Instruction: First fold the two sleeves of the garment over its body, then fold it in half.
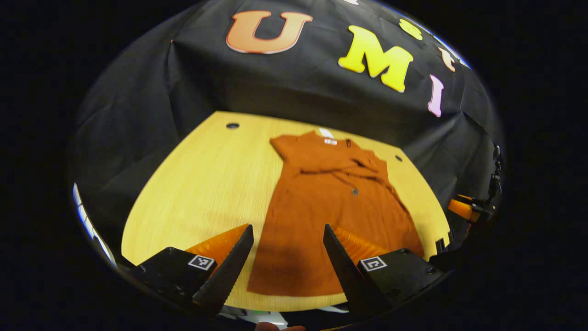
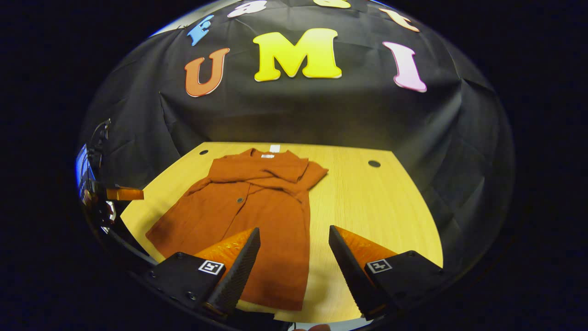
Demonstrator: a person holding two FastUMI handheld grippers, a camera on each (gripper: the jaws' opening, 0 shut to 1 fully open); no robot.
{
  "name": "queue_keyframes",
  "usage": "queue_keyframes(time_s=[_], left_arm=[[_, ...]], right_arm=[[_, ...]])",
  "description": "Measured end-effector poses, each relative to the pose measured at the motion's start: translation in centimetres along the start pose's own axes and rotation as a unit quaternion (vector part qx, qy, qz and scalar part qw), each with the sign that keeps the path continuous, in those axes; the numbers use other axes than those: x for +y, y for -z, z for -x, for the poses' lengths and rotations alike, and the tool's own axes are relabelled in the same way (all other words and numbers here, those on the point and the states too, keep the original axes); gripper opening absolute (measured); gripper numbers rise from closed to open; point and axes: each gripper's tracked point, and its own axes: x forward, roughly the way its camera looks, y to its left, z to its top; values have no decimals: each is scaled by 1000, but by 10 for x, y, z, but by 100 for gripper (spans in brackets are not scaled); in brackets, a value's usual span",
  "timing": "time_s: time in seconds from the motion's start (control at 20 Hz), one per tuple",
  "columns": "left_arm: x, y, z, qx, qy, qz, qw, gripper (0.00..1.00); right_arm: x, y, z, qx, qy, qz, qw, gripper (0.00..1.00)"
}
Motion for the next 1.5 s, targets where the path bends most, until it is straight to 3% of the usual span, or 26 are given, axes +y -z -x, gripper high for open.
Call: queue_keyframes(time_s=[0.25, 0.55, 0.75, 0.9, 0.95, 1.0, 1.05, 1.1, 1.15, 1.2, 1.25, 1.3, 1.5], left_arm=[[19, 78, -10, 89, -1, 1, 996, 99], [24, 92, -15, 102, 7, 54, 993, 99], [22, 99, -12, 103, 13, 59, 993, 99], [13, 105, -11, 111, 22, 53, 992, 97], [9, 107, -12, 115, 25, 46, 992, 96], [6, 108, -13, 119, 32, 41, 992, 92], [1, 113, -15, 129, 39, 44, 990, 89], [-1, 113, -17, 130, 40, 45, 990, 60], [-2, 116, -18, 137, 42, 44, 989, 51], [1, 117, -20, 132, 32, 41, 990, 37], [1, 114, -21, 128, 30, 42, 990, 23], [0, 113, -21, 125, 29, 36, 991, 10], [-4, 107, -21, 122, 26, -1, 992, 4]], right_arm=[[-12, 78, -5, 85, 14, -31, 996, 97], [4, 150, -16, 168, 15, -37, 985, 97], [3, 161, -19, 185, 31, -36, 982, 97], [11, 167, -22, 194, 29, -25, 980, 90], [13, 165, -22, 197, 28, -19, 980, 77], [16, 165, -22, 197, 23, -17, 980, 63], [22, 165, -23, 198, 15, -22, 980, 60], [25, 165, -24, 198, 10, -23, 980, 45], [25, 164, -26, 198, 10, -21, 980, 30], [26, 162, -26, 199, 4, -22, 980, 23], [27, 160, -28, 195, 9, -30, 980, 23], [24, 159, -28, 194, 9, -36, 980, 2], [20, 146, -31, 183, 8, -48, 982, 2]])
